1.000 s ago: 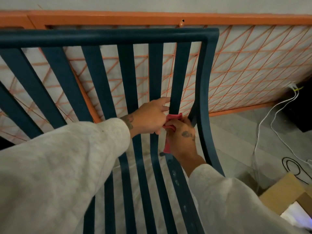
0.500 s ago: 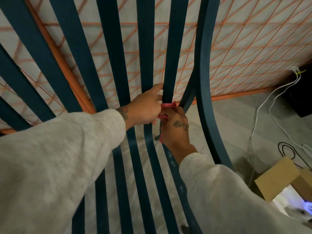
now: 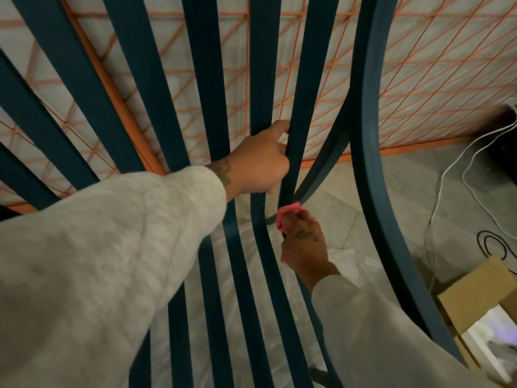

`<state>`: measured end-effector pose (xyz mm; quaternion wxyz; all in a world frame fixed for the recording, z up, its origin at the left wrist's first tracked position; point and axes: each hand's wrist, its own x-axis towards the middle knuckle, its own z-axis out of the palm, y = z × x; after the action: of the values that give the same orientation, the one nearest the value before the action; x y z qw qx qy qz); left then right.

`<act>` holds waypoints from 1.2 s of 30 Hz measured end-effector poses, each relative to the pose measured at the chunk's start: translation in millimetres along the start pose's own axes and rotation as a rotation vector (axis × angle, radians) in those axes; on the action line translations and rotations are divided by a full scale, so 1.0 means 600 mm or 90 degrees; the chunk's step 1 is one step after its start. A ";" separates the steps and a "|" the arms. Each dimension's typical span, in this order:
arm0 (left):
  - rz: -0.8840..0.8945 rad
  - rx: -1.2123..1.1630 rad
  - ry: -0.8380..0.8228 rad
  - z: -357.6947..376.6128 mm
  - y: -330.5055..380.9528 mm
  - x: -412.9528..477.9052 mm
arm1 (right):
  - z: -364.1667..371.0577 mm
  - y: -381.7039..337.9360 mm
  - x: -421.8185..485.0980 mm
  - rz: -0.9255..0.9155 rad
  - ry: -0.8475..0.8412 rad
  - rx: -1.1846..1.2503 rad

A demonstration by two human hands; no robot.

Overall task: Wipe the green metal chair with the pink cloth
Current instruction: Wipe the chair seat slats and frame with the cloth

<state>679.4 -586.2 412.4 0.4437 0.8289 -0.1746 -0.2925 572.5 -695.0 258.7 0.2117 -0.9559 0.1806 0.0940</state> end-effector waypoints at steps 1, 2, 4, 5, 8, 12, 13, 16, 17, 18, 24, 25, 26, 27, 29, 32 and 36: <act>-0.002 0.002 -0.004 -0.003 0.001 -0.001 | -0.003 0.002 -0.007 -0.007 -0.033 -0.026; -0.004 -0.001 -0.006 -0.003 0.002 -0.002 | -0.004 0.005 -0.005 0.008 -0.055 -0.040; -0.011 -0.004 -0.012 -0.001 0.001 -0.005 | 0.001 0.002 0.001 0.013 -0.052 -0.029; -0.013 -0.006 -0.016 0.001 0.002 -0.006 | 0.003 -0.005 0.007 0.005 -0.036 0.010; -0.012 -0.004 -0.020 0.003 -0.001 -0.006 | 0.014 -0.016 0.004 0.018 0.022 0.197; 0.002 -0.015 -0.011 0.003 -0.002 -0.009 | 0.017 0.003 -0.037 0.156 -0.074 0.268; 0.008 -0.018 -0.010 0.003 -0.002 -0.011 | 0.014 0.006 -0.041 0.172 -0.105 0.266; -0.002 -0.016 -0.007 0.012 -0.014 -0.021 | 0.007 0.010 -0.023 0.124 -0.107 0.124; -0.015 -0.012 -0.012 0.017 -0.023 -0.024 | 0.001 0.006 -0.011 0.093 -0.095 0.052; -0.033 -0.011 -0.023 0.024 -0.033 -0.026 | -0.003 0.003 -0.004 0.058 -0.076 -0.002; -0.158 -0.031 -0.104 0.059 -0.089 -0.029 | -0.012 0.032 -0.054 0.032 -0.066 -0.037; -0.175 -0.014 -0.114 0.070 -0.093 -0.032 | -0.016 0.034 -0.061 0.019 -0.076 -0.051; -0.186 0.005 -0.125 0.081 -0.098 -0.034 | -0.014 0.035 -0.060 0.013 -0.076 -0.060; -0.192 0.023 -0.137 0.095 -0.103 -0.036 | -0.011 0.032 -0.057 0.005 -0.072 -0.074; -0.194 0.050 -0.151 0.122 -0.118 -0.038 | -0.003 0.018 -0.041 0.001 -0.059 -0.045; -0.173 0.183 -0.163 0.144 -0.151 -0.043 | 0.012 0.004 -0.027 0.019 -0.059 0.051; -0.078 0.406 -0.225 0.153 -0.165 -0.068 | 0.020 0.032 -0.083 0.045 -0.029 0.076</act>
<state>592.0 -567.9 303.0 0.1075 0.8711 -0.2809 -0.3883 518.3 -690.7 253.7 0.2691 -0.9322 0.2146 0.1119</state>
